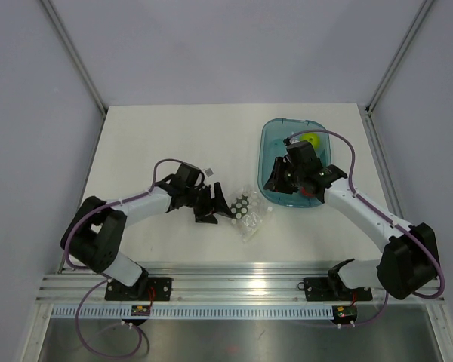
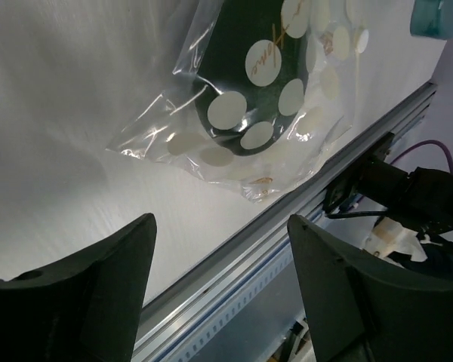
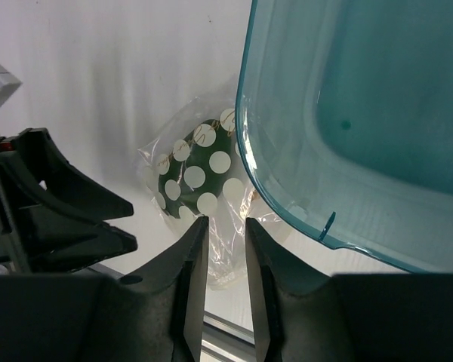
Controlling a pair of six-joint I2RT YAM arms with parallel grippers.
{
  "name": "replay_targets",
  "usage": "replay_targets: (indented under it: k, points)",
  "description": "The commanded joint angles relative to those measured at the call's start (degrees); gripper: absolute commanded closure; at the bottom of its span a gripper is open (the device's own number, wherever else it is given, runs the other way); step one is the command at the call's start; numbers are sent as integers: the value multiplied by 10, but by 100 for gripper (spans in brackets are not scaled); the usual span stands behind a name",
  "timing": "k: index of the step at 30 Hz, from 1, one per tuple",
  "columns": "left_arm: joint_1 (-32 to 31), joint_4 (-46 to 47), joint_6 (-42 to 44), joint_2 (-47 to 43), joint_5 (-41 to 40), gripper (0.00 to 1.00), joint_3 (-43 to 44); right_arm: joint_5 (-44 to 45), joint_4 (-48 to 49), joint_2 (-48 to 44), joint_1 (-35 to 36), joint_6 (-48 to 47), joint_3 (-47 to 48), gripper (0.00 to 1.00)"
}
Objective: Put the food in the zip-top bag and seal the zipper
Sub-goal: Pick up the zipper food storage bag at the center of the board.
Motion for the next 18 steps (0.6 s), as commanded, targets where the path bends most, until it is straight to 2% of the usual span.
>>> replay_targets:
  k: [1,6,9,14,18]
  points:
    - [-4,129,-96,22,21,27,-17,-10,19,-20,3,6,3,66]
    - [-3,128,-117,32,-24,28,-2,-7,9,-24,3,4,15,65]
    - [-3,124,-134,43,-35,34,-6,-4,6,-25,3,0,16,65]
    - [-1,234,-162,67,-54,36,-54,-8,20,-26,4,8,5,62]
    - [0,265,-160,70,-63,34,-69,-13,15,-19,3,7,14,61]
